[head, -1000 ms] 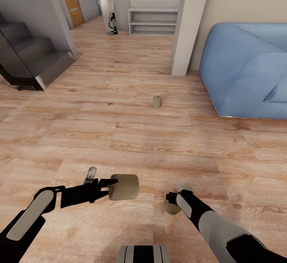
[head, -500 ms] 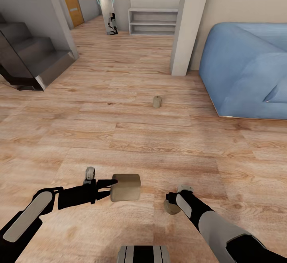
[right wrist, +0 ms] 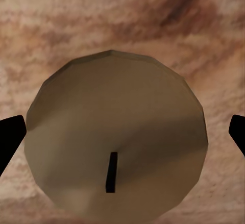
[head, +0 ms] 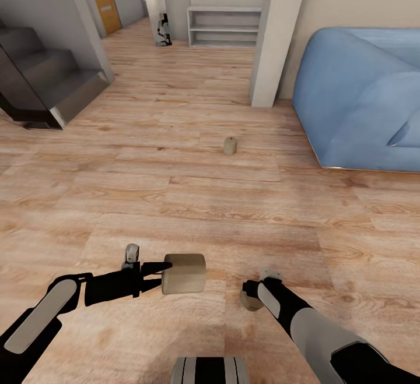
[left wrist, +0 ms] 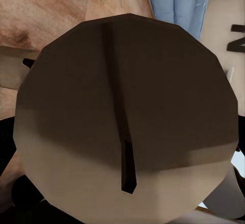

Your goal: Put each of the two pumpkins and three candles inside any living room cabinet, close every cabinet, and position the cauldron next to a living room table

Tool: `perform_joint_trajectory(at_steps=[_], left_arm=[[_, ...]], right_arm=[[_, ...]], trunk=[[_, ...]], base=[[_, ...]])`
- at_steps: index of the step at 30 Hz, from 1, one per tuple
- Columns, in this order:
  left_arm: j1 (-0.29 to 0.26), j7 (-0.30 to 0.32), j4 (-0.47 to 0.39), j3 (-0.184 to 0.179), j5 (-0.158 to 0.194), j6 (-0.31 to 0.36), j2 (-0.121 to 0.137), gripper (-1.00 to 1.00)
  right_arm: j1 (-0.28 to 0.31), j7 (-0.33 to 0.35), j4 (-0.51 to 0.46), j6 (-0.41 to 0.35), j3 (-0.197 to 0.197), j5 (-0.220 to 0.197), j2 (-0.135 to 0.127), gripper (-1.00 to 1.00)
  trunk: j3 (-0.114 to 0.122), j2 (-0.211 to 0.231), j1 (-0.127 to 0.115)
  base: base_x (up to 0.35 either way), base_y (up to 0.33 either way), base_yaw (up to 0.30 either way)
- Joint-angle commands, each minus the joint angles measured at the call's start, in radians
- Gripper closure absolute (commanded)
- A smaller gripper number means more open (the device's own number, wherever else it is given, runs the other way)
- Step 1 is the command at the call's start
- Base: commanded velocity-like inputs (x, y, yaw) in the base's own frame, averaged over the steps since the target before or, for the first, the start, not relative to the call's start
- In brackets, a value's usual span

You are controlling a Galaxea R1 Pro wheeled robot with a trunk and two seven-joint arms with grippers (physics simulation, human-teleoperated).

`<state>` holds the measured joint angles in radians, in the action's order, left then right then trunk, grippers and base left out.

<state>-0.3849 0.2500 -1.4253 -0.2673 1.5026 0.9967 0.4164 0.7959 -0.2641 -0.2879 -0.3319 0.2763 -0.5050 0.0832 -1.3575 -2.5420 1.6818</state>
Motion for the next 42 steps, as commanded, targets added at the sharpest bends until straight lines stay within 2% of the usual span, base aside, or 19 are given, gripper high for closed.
perform_joint_trajectory(at_steps=[1, 27, 29, 42], left_arm=[[-0.001, 0.009, 0.0, -0.001, -0.007, 0.0, 0.001, 1.0], [0.0, 0.009, 0.001, -0.001, -0.007, 0.0, 0.001, 1.0], [0.0, 0.009, 0.001, 0.0, -0.008, 0.0, 0.001, 1.0], [0.0, 0.009, 0.001, 0.0, -0.007, 0.0, 0.002, 1.0]], right_arm=[[0.0, -0.008, -0.002, -0.004, 0.009, -0.009, -0.001, -1.0], [0.0, -0.007, -0.002, -0.002, 0.009, -0.007, 0.0, -1.0], [0.0, -0.007, -0.002, -0.002, 0.009, -0.007, 0.0, -1.0], [0.0, -0.007, -0.002, -0.002, 0.01, -0.007, 0.001, -1.0]], trunk=[[-0.001, 0.0, 0.0], [-0.001, 0.0, 0.0], [0.007, 0.0, -0.001], [0.007, 0.0, -0.001]], base=[[0.0, 0.0, 0.0], [0.0, 0.0, 0.0], [0.0, 0.0, 0.0], [0.0, 0.0, 0.0]])
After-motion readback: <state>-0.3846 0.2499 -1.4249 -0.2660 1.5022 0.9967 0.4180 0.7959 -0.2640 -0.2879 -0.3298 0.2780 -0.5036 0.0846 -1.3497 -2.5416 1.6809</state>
